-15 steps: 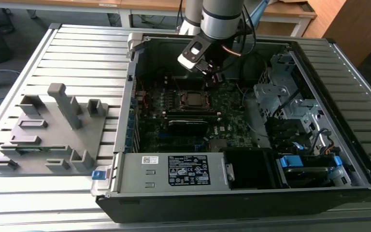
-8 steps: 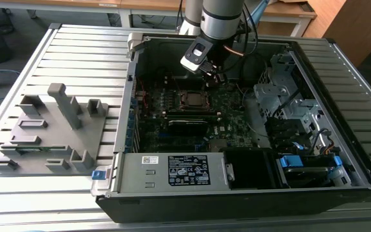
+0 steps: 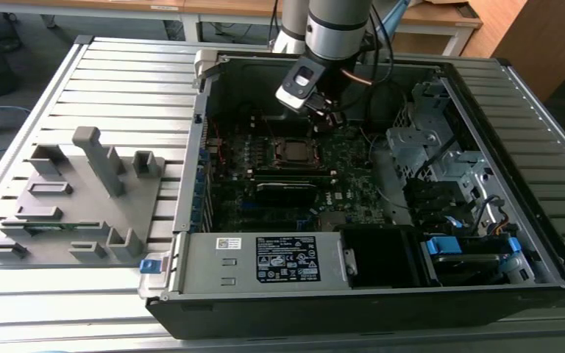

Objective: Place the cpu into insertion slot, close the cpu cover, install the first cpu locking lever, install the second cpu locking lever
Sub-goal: 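Close the cpu cover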

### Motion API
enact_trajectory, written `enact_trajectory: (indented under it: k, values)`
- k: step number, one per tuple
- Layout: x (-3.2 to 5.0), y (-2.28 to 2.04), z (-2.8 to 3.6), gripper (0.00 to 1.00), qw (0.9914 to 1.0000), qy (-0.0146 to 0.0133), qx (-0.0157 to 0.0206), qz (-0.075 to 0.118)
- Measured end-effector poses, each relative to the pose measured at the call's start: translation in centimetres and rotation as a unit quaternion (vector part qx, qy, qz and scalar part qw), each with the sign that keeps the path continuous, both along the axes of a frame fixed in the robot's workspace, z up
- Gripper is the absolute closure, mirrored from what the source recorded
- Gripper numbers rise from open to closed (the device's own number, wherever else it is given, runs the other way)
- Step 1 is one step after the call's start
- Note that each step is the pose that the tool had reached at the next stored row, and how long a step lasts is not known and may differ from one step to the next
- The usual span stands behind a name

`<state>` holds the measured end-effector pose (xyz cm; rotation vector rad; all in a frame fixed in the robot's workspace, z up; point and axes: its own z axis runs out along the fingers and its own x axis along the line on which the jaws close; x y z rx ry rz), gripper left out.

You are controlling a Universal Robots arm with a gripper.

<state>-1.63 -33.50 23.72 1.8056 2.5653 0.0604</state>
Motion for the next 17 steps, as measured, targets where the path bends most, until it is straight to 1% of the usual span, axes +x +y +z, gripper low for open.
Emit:
enact_trajectory:
  k: [2,4,6,9,10,17]
  values:
    - [0.0,0.0,-0.01,0.89,0.9999,0.0,0.0,0.014]
    - [0.0,0.0,-0.02,0.89,0.9996,0.0,0.0,0.028]
    - [0.0,0.0,-0.02,0.89,0.9991,0.0,0.0,0.042]
    - [0.0,0.0,-0.03,0.89,0.9981,0.0,0.0,0.062]
    - [0.0,0.0,-0.03,0.89,0.99794,0.0,0.0,0.064]
    - [0.0,0.0,-0.03,0.89,0.99792,0.0,0.0001,0.064]
